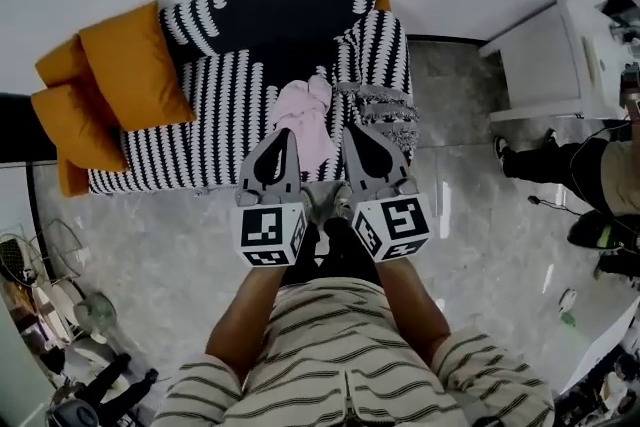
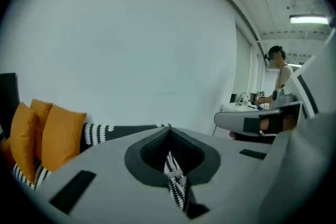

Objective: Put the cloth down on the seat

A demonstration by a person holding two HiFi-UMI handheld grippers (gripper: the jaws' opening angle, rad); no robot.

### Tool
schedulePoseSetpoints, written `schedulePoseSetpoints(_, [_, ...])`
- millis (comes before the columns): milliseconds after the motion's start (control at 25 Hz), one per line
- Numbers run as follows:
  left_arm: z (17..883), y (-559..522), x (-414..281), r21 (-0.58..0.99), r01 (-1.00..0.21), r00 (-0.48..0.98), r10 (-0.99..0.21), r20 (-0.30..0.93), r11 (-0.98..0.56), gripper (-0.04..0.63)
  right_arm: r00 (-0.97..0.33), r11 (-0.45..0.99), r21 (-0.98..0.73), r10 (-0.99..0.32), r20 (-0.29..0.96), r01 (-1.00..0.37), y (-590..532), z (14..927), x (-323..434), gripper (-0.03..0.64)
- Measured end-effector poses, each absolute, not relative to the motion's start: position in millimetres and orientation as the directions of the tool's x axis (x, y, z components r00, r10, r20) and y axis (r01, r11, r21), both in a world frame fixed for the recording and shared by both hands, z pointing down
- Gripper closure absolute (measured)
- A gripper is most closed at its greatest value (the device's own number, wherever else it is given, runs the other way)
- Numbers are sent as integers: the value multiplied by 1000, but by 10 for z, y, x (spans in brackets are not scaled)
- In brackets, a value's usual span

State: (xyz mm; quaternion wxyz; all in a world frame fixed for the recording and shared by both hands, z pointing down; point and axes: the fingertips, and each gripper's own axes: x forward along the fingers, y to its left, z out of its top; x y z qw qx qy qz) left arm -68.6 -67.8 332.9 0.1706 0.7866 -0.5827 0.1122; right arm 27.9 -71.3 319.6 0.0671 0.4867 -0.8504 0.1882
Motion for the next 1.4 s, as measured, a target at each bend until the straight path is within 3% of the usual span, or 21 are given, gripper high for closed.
schedulePoseSetpoints(520, [2115,-387,-902,79,-953,302,-936,182,-292,592,-549,527,-164,-822,151,-834,-380,2048,44,604])
schedulePoseSetpoints(1400, [1415,-330,-884,40,-940,340,-940,12,-339,592,-529,528,-43,-849,0,-848,-339,1345,-22,604])
